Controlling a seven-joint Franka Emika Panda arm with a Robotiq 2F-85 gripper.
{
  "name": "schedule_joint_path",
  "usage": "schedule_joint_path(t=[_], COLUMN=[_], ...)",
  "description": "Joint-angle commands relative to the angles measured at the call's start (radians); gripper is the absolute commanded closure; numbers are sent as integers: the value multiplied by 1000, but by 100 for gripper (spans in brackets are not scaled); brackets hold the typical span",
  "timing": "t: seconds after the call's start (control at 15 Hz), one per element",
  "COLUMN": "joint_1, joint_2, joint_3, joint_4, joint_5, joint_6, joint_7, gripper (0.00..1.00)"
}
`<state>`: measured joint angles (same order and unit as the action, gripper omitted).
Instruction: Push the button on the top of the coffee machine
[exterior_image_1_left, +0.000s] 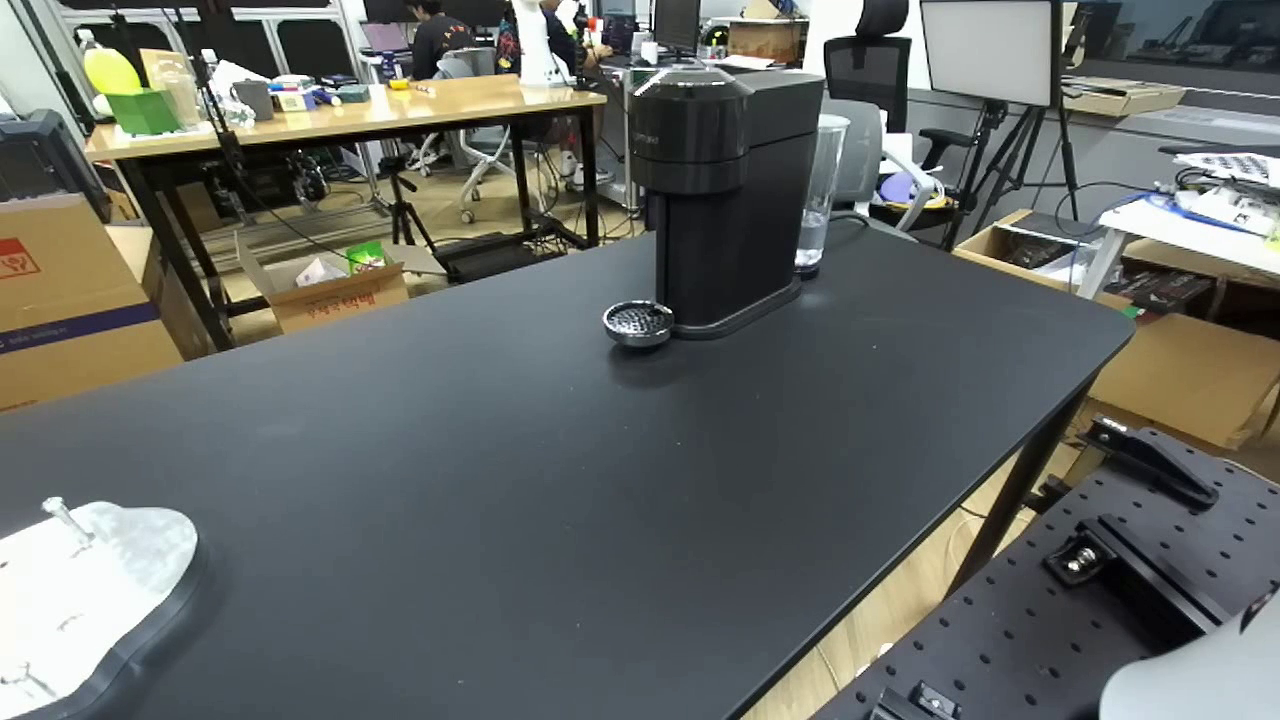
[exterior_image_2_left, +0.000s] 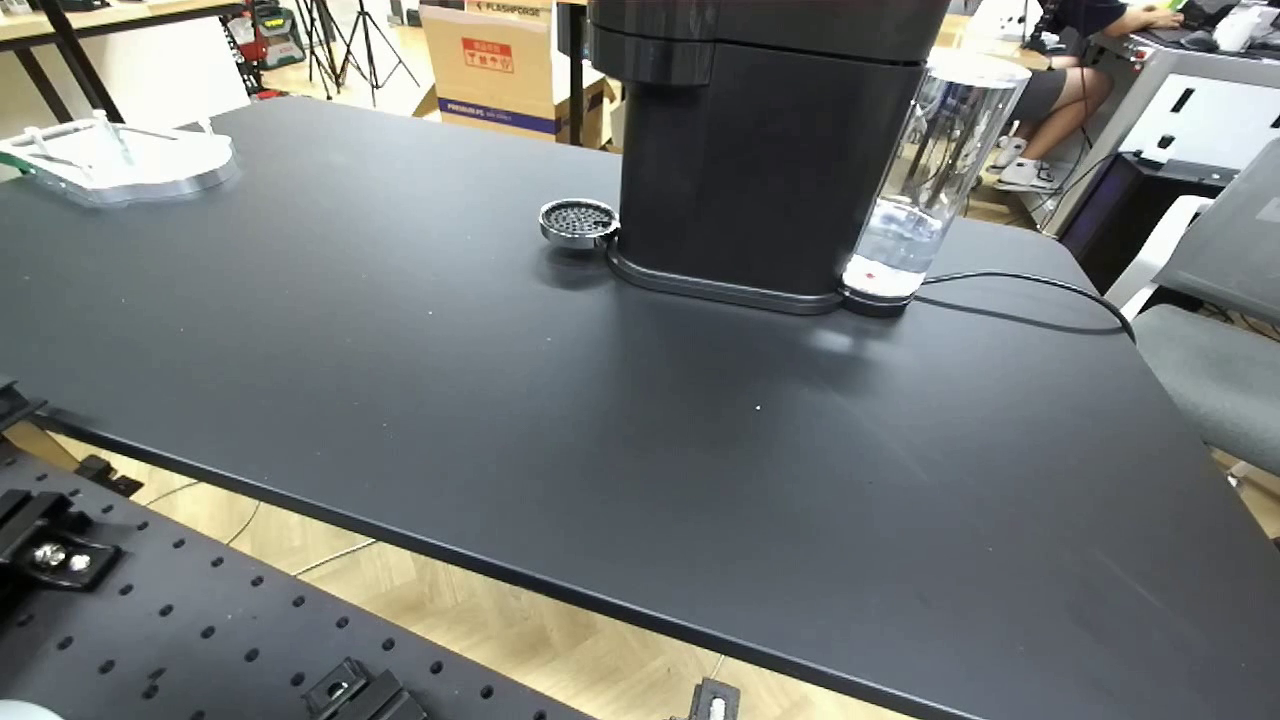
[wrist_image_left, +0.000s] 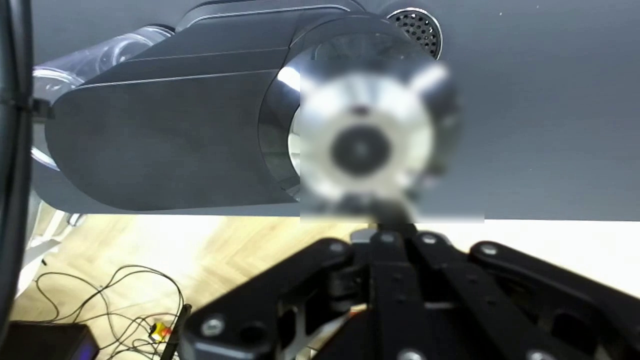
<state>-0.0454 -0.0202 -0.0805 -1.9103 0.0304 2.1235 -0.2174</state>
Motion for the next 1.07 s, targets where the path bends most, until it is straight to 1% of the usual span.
schedule_joint_path(t=[0.0,0.33,0.4,0.6,0.67,1.0], joint_1=[-9,-8,-10,-10,-7,-11], joint_2=[75,113,94,101,105,133], joint_3=[5,16,16,18,18,18], joint_4=[81,110,62,72,72,70], joint_5=[12,16,8,8,-11,1], joint_6=[-49,-55,-23,-23,-20,-27], joint_7=[23,23,1,1,12,8], gripper=[100,100,99,100,100,100])
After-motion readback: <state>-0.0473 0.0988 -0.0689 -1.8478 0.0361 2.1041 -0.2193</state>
